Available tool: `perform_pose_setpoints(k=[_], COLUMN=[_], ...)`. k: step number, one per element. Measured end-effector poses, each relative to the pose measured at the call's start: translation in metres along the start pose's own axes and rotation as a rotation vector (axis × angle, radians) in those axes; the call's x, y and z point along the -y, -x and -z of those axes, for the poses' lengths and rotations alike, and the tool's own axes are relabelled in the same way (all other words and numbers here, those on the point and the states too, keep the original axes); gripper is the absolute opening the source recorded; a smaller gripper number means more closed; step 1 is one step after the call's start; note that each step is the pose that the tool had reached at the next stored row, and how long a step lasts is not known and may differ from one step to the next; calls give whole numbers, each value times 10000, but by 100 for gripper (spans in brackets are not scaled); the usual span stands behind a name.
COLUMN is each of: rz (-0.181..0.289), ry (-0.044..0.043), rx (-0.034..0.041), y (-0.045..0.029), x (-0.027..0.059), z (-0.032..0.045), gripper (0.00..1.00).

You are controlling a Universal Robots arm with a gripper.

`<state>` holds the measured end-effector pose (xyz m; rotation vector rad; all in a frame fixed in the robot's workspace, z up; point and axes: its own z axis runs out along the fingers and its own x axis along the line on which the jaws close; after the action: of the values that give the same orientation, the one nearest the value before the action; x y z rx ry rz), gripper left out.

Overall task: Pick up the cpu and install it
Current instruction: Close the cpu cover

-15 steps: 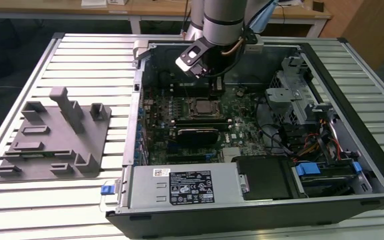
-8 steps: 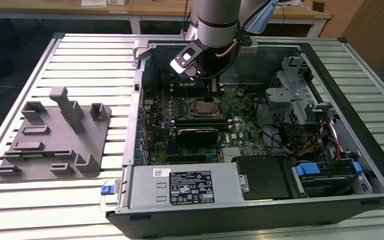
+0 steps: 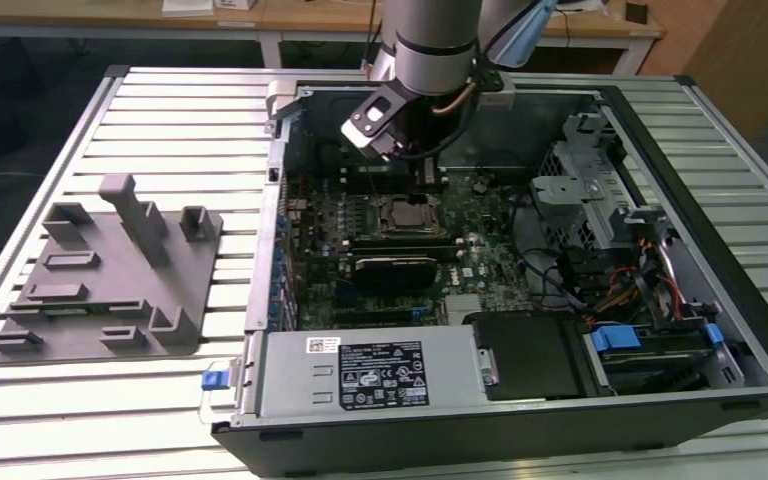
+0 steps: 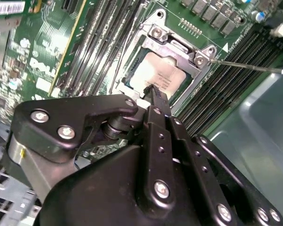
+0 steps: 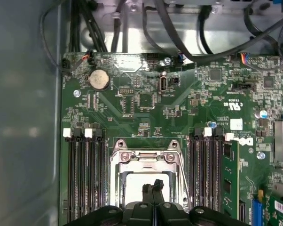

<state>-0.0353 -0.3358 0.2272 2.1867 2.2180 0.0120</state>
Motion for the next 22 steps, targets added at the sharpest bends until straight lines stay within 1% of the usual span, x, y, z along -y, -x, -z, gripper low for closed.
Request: perform_pose_setpoints(k=[22], rz=[4013], ry=[55], rx=[-96], y=[0], x=[0], z=[-6], gripper=[11])
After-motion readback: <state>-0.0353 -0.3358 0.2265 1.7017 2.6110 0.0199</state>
